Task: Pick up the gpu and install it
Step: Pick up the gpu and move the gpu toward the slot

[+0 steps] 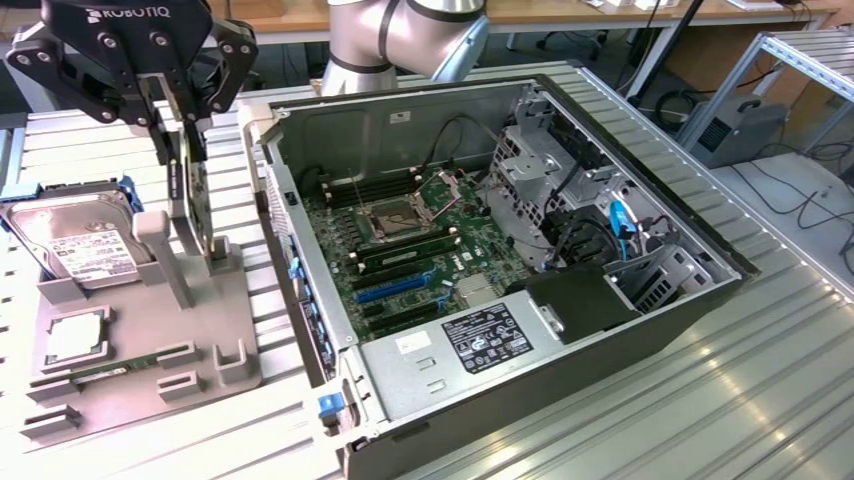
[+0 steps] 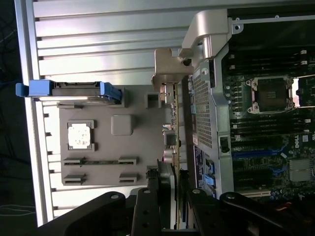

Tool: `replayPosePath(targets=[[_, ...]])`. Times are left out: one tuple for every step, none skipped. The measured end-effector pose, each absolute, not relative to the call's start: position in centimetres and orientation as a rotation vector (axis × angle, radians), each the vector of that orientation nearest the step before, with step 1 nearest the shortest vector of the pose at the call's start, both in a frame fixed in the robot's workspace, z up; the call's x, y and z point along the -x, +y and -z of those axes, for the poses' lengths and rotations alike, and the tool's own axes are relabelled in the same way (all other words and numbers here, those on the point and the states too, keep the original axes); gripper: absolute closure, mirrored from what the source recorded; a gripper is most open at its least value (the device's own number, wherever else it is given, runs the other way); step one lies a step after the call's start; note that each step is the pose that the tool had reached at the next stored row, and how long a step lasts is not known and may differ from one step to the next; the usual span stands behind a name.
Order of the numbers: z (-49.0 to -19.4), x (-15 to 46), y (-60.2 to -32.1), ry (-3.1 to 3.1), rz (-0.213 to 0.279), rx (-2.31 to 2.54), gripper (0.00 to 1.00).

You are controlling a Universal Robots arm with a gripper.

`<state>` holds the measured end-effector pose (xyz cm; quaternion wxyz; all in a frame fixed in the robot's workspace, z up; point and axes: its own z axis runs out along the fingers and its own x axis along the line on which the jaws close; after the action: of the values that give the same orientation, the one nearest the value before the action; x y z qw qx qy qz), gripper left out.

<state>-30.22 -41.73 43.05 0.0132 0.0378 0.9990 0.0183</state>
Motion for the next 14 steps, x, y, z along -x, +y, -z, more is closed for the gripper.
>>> replayPosePath(targets=[[-43.05,30.18,-41.73,3.112,-0.057,-0.118,0.73],[-43.05,30.15,-41.73,3.112,-0.057,-0.118,0.73],[-43.06,30.09,-41.73,3.112,-0.057,-0.118,0.73],[-43.05,30.04,-41.73,3.112,-0.057,-0.118,0.73],[-43.05,30.01,-41.73,3.112,-0.057,-0.118,0.73],[-43.05,29.97,-41.73,3.112,-0.057,-0.118,0.73],[-43.06,29.92,-41.73,3.113,-0.056,-0.118,0.73],[-43.06,29.89,-41.73,3.113,-0.056,-0.118,0.73],[-43.05,29.86,-41.73,3.112,-0.056,-0.118,0.73],[-43.05,29.82,-41.73,3.112,-0.056,-0.118,0.73],[-43.05,29.79,-41.73,3.112,-0.056,-0.118,0.73],[-43.05,29.76,-41.73,3.112,-0.056,-0.118,0.73],[-43.05,29.73,-41.73,3.112,-0.056,-0.118,0.73],[-43.05,29.71,-41.73,3.112,-0.056,-0.118,0.73]])
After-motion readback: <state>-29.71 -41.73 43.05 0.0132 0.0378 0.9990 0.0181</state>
